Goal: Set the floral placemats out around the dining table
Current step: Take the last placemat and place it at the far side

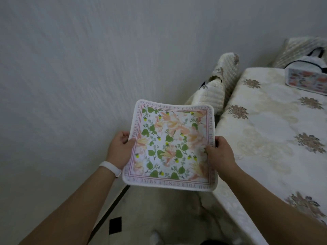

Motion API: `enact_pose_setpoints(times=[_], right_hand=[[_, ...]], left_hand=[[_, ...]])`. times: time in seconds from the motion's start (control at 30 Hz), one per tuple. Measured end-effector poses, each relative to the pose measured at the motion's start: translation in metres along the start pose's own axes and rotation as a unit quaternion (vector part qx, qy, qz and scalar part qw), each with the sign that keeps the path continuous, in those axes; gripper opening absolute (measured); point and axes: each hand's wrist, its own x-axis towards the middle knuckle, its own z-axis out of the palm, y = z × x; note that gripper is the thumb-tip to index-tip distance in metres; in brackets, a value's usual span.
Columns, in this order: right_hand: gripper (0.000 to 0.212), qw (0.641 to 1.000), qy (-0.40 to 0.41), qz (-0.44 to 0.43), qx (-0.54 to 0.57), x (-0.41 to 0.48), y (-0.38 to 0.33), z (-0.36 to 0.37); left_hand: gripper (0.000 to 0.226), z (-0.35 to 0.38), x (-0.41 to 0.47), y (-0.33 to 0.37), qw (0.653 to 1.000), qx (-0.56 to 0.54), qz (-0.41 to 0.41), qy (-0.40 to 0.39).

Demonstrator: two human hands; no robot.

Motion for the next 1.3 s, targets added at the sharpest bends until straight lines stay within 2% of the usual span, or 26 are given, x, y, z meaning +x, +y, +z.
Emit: enact_pose_setpoints(times=[0.33, 0.5, 0.67, 1.0, 1.17, 1.3], right_hand=[[0.019, 0.999, -0.022, -0.023, -0.017, 0.002, -0.052, 0.041], [0.017, 0.997, -0.023, -0.051, -0.055, 0.017, -0.069, 0.058], [0.018, 0.997, -0.021, -0.053, -0.059, 0.044, -0.081, 0.072], [0.020, 0.998, 0.002, -0.032, -0.053, 0.166, -0.104, 0.074], [0.018, 0.999, 0.025, -0.015, -0.021, 0.233, -0.118, 0.070], [0.021, 0.999, 0.047, 0.000, -0.001, 0.273, -0.131, 0.056]], left_hand=[[0.004, -0.049, 0.030, -0.017, 0.996, -0.063, -0.057, -0.005], [0.009, -0.056, 0.042, -0.030, 0.987, -0.127, -0.095, -0.006], [0.025, -0.054, 0.076, -0.026, 0.980, -0.161, -0.110, -0.032], [0.030, 0.005, 0.195, -0.005, 0.972, -0.154, -0.162, -0.072], [0.028, 0.045, 0.277, 0.038, 0.979, -0.114, -0.139, -0.098], [0.031, 0.085, 0.325, 0.076, 0.977, -0.123, -0.114, -0.133]])
